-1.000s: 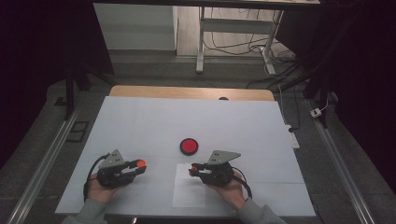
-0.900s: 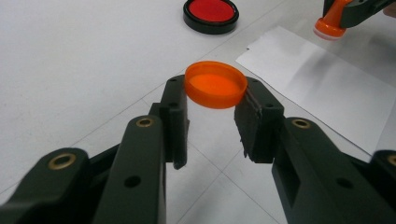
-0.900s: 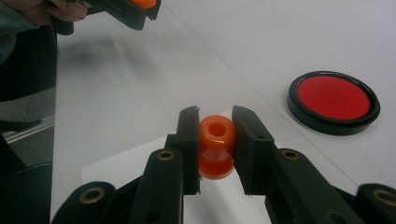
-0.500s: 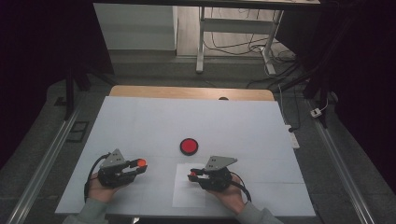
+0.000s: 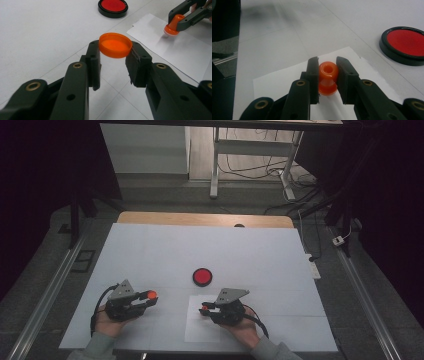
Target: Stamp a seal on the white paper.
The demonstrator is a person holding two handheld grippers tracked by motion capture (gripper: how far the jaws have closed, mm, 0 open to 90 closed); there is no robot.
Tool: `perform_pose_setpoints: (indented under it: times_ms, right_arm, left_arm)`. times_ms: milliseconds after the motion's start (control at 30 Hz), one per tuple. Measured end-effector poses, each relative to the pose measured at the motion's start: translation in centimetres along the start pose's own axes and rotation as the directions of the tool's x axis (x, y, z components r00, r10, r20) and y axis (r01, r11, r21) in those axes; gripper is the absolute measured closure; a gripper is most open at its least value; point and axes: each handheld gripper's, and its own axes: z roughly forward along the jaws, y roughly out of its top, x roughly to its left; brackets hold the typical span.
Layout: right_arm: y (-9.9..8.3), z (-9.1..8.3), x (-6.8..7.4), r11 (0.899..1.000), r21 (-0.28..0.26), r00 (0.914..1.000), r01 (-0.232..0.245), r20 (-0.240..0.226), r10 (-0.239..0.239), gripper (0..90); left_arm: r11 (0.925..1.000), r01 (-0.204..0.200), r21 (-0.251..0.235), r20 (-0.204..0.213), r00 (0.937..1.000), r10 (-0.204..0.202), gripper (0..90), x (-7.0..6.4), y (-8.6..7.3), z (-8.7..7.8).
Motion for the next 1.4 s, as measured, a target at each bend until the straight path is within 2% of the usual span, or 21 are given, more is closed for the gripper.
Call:
perform_pose_setpoints:
  times_ms: [833, 933, 1167, 1400]
  right_arm:
    - [-0.2, 0.8, 0.1, 1.0, 0.018, 0.9997, 0.017, 0.018, -0.017, 72.2]
    - [-0.4, 1.0, 0.1, 0.999, 0.04, 0.9992, 0.03, 0.025, -0.031, 72.2]
    - [-0.5, 1.1, 0.3, 0.999, 0.035, 0.999, 0.033, 0.03, -0.034, 72.3]
    - [-0.7, 1.1, 0.7, 0.998, 0.034, 0.9967, 0.06, 0.052, -0.062, 72.6]
  left_arm:
    - [1.0, -0.002, 0.004, -0.001, 1.0, 0.002, 65.5, 0.0, 0.0, 0.0]
    - [1.0, -0.002, 0.004, -0.002, 1.0, 0.002, 65.5, 0.0, 0.0, 0.0]
    - [1.0, 0.0, 0.005, -0.003, 1.0, 0.0, 65.5, 0.0, 0.0, 0.0]
    - [1.0, 0.003, 0.002, -0.004, 1.0, -0.003, 65.5, -0.1, 0.0, 0.0]
